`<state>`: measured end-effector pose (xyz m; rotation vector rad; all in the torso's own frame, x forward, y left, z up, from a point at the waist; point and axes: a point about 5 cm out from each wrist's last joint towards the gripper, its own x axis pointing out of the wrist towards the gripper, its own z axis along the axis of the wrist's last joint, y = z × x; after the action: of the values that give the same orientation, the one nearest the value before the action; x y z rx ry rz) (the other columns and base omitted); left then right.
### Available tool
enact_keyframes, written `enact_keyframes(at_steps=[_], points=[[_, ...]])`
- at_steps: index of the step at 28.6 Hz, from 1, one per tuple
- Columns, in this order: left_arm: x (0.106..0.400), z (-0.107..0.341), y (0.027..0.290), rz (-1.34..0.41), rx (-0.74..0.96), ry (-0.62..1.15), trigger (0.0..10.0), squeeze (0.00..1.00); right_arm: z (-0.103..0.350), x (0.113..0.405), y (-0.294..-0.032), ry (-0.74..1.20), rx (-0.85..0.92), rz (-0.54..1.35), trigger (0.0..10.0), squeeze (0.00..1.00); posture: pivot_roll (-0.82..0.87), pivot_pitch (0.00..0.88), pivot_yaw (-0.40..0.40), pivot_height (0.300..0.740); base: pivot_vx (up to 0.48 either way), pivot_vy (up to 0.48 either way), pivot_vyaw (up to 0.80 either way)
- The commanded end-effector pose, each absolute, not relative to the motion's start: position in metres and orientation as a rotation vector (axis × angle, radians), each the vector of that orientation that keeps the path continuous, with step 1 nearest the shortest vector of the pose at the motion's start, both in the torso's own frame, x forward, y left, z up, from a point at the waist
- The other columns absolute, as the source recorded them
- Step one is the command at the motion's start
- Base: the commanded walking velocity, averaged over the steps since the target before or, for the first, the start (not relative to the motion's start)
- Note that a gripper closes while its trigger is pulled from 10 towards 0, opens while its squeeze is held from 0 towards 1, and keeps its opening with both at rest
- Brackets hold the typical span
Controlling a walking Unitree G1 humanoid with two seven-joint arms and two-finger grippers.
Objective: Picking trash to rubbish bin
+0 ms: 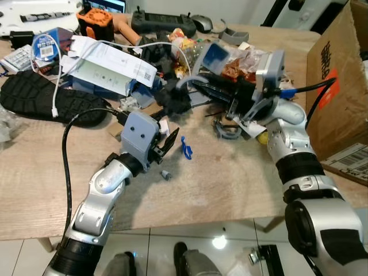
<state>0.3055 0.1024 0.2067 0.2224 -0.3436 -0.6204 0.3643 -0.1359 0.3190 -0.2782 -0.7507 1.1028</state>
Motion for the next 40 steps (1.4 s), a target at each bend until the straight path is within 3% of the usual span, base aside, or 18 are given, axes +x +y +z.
enact_keyframes(at_steps=[1, 6, 9, 12, 13, 14, 15, 16, 21, 23, 25, 30, 40], points=[[0.306, 0.204, 0.1, -0.632, 0.239, -0.342, 10.0, 0.0, 0.333, 0.362, -0.143, -0.826, -0.289, 1.045, 0.0, 0.0, 0.0, 0.158, -0.105, 0.74, 0.0, 0.0, 0.0], [0.31, 0.206, 0.097, -0.63, 0.241, -0.356, 10.0, 0.0, 0.347, 0.368, -0.158, -0.853, -0.354, 0.844, 0.0, 0.0, -0.01, 0.153, -0.116, 0.74, 0.0, 0.0, 0.0], [0.311, 0.205, 0.093, -0.628, 0.239, -0.364, 10.0, 0.0, 0.355, 0.375, -0.194, -0.81, -0.384, 0.508, 0.0, 0.0, -0.02, 0.149, -0.12, 0.74, 0.0, 0.0, 0.0], [0.31, 0.205, 0.092, -0.63, 0.238, -0.366, 10.0, 0.0, 0.352, 0.378, -0.217, -0.762, -0.358, 0.35, 0.0, 0.0, -0.01, 0.155, -0.121, 0.74, 0.0, 0.0, 0.0], [0.31, 0.205, 0.092, -0.632, 0.238, -0.366, 10.0, 0.0, 0.35, 0.379, -0.228, -0.731, -0.326, 0.281, 4.3, 0.0, -0.01, 0.157, -0.119, 0.74, 0.0, 0.0, 0.0], [0.31, 0.205, 0.092, -0.632, 0.238, -0.366, 10.0, 0.0, 0.35, 0.379, -0.228, -0.731, -0.326, 0.281, 4.3, 0.0, -0.01, 0.157, -0.119, 0.74, 0.0, 0.0, 0.0], [0.309, 0.204, 0.092, -0.633, 0.239, -0.365, 10.0, 0.0, 0.345, 0.38, -0.243, -0.697, -0.286, 0.194, 10.0, 0.0, -0.01, 0.155, -0.115, 0.74, 0.0, 0.0, 0.0], [0.309, 0.204, 0.092, -0.633, 0.239, -0.365, 10.0, 0.0, 0.345, 0.38, -0.243, -0.697, -0.286, 0.194, 10.0, 0.0, -0.01, 0.155, -0.115, 0.74, 0.0, 0.0, 0.0], [0.31, 0.203, 0.095, -0.635, 0.243, -0.364, 10.0, 0.0, 0.327, 0.37, -0.302, -0.632, -0.112, -0.161, 10.0, 0.0, -0.02, 0.16, -0.113, 0.74, 0.0, 0.0, 0.0], [0.31, 0.203, 0.095, -0.635, 0.243, -0.364, 10.0, 0.0, 0.327, 0.37, -0.302, -0.632, -0.112, -0.161, 10.0, 0.0, -0.02, 0.16, -0.113, 0.74, 0.0, 0.0, 0.0], [0.31, 0.203, 0.095, -0.632, 0.242, -0.367, 10.0, 0.0, 0.323, 0.36, -0.328, -0.629, -0.077, -0.311, 10.0, 0.0, -0.02, 0.167, -0.117, 0.74, 0.0, 0.0, 0.0], [0.308, 0.202, 0.096, -0.631, 0.239, -0.366, 10.0, 0.0, 0.32, 0.339, -0.363, -0.657, -0.026, -0.53, 10.0, 0.0, -0.01, 0.164, -0.108, 0.74, 0.0, 0.0, 0.0], [0.31, 0.204, 0.1, -0.638, 0.26, -0.367, 10.0, 0.0, 0.305, 0.323, -0.38, -0.687, 0.034, -0.663, 10.0, 0.0, 0.02, 0.146, -0.077, 0.74, 0.0, 0.0, 0.0]])
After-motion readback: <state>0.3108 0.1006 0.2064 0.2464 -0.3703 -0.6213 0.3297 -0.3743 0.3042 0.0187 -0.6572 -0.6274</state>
